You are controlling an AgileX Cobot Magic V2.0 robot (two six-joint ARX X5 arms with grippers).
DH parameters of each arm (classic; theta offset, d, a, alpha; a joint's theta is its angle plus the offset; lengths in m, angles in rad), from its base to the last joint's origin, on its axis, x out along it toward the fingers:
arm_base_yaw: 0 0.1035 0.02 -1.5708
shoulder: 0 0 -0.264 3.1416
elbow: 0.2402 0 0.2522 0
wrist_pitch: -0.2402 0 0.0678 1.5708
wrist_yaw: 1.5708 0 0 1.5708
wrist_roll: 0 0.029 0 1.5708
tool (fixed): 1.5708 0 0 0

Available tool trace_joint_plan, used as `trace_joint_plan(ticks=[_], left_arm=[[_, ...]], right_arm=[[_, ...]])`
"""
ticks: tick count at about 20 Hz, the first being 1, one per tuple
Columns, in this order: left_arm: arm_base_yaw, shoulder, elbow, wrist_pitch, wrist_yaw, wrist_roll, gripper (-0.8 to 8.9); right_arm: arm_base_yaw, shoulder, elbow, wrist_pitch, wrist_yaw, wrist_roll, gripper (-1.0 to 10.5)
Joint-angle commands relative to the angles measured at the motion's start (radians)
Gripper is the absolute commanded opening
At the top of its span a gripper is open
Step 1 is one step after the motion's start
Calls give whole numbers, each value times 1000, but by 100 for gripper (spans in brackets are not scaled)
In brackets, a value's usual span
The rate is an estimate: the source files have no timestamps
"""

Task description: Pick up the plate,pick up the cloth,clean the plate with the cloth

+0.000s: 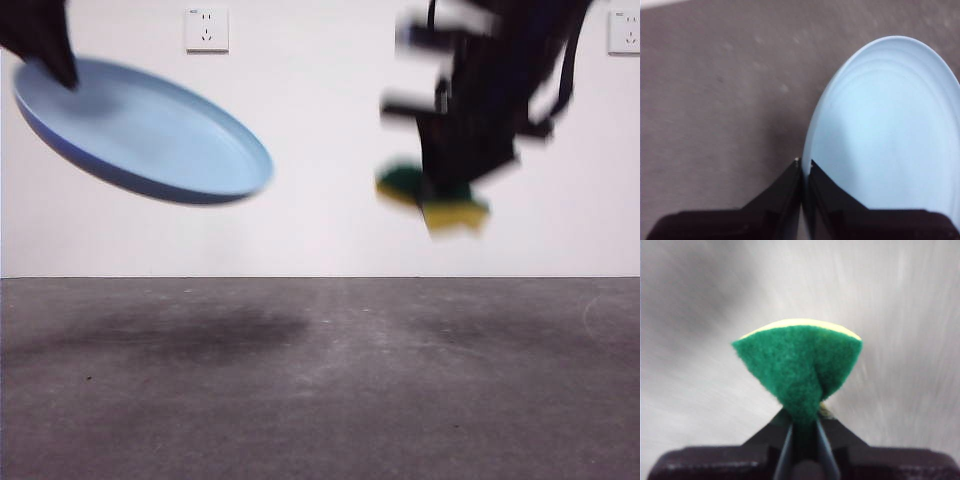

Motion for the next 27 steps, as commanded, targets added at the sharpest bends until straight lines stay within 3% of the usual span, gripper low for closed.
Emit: trace_joint_plan(ticks=[1,3,5,10,17,21,23,26,27], left_arm=[[-35,71,-3,32,63,-40,-8],[-81,122,-3,61,108,-71,-8],[-142,151,-3,101,124,-91,-8],[-292,155,-3,197,121,-117,-8],[-352,156,-3,230,69,-118,-8],[-330,156,-3,271,62,-118,-8],[-314,156,-3,267,65,-118,-8],[-310,156,-3,240,84,-114,-8],[-311,156,-3,228,115,-112,-8]], right_arm=[[31,-110,-1,24,-47,48,-16],[63,-188,-1,48,-100,64,-16],[101,-203,-1,62,-96,63,-16],[134,-99,-1,83,-96,64,-16],[216,-6,-1,135,-104,71,-16],[277,-2,-1,-29,-90,22,-16],[280,-2,-1,-152,31,17,-16],[263,-5,-1,-194,378,11,-15],[249,-9,-1,-153,445,10,-14]])
